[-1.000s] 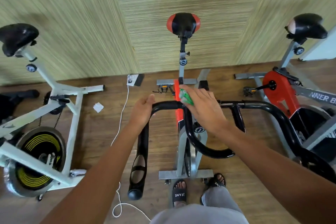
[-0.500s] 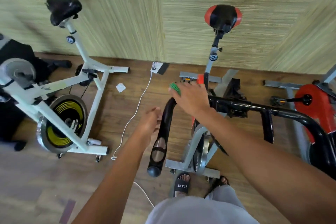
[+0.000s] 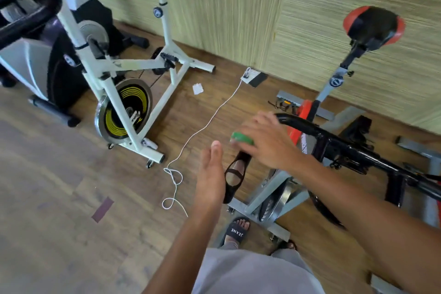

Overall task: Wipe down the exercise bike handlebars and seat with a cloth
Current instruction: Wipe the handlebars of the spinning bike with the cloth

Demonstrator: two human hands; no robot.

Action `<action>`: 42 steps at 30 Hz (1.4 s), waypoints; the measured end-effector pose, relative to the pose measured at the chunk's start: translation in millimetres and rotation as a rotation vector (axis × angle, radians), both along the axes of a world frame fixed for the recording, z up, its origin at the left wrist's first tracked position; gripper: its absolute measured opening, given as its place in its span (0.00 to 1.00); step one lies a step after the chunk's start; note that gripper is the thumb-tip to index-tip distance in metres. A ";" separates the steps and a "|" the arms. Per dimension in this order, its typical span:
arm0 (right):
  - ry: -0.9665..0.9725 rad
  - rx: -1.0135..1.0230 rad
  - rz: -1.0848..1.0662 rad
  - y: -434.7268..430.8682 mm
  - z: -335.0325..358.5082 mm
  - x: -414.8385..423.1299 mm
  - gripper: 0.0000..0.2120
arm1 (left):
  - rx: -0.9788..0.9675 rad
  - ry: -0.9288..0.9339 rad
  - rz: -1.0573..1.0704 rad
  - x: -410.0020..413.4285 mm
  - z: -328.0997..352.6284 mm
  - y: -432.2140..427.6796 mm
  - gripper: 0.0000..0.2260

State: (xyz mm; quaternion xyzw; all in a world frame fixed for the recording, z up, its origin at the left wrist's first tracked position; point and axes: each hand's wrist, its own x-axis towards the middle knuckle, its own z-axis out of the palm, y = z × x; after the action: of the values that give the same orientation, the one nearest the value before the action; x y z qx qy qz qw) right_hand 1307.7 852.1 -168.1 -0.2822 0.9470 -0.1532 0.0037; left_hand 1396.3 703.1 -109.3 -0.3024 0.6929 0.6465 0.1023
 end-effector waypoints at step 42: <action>0.097 -0.182 -0.254 -3.2 -20.2 -11.1 0.20 | -0.093 0.189 0.382 2.3 -13.2 3.8 0.18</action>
State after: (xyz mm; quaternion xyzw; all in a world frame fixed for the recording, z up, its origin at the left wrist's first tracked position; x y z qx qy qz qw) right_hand 1296.6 849.0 -188.3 -0.1665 0.9563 -0.2239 -0.0869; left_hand 1398.6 706.9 -122.5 -0.3709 0.6587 0.6467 -0.1015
